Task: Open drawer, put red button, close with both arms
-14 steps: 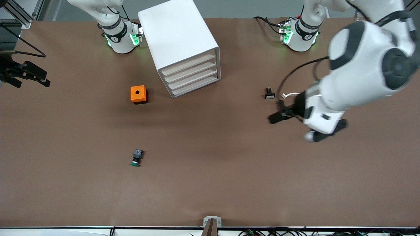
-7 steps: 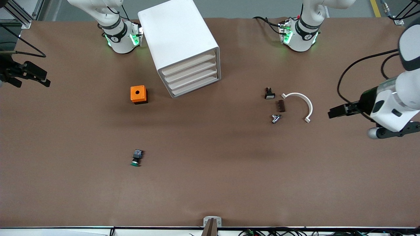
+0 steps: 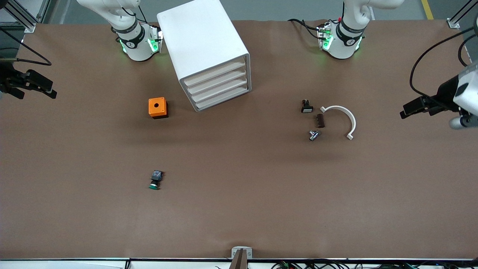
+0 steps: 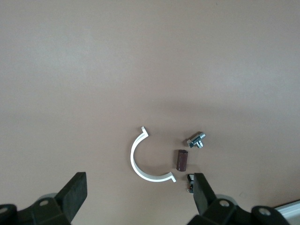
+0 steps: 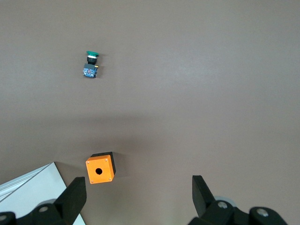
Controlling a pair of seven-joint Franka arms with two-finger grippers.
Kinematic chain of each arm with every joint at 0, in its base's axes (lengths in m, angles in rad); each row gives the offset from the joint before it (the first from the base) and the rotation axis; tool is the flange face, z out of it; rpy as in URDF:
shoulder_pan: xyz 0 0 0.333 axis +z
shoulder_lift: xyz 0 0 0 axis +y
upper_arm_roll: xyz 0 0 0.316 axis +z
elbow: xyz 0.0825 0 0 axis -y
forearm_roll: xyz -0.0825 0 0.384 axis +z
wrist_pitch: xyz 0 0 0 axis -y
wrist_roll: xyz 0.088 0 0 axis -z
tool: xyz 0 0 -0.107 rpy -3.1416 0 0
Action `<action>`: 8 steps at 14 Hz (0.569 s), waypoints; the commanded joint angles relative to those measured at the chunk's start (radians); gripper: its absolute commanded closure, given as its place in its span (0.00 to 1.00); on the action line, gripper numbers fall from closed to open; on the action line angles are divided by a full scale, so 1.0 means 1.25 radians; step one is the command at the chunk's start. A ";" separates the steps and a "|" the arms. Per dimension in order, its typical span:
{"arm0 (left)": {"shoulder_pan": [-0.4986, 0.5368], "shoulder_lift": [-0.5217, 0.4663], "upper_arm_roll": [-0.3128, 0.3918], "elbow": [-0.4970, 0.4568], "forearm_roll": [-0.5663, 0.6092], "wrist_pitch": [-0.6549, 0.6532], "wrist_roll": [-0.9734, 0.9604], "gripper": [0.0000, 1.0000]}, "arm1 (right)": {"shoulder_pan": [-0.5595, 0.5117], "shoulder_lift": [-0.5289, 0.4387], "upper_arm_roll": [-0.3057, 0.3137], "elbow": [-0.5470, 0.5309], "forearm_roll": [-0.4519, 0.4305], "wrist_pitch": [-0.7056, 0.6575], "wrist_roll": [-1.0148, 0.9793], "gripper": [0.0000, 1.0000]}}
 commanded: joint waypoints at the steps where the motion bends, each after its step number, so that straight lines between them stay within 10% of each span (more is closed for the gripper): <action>1: -0.012 -0.068 -0.026 -0.060 0.031 0.041 0.005 0.00 | -0.006 -0.025 0.002 -0.033 0.008 0.002 0.005 0.00; 8: -0.019 0.009 -0.033 0.115 0.043 -0.047 0.009 0.00 | -0.007 -0.025 0.001 -0.036 0.008 0.002 0.029 0.00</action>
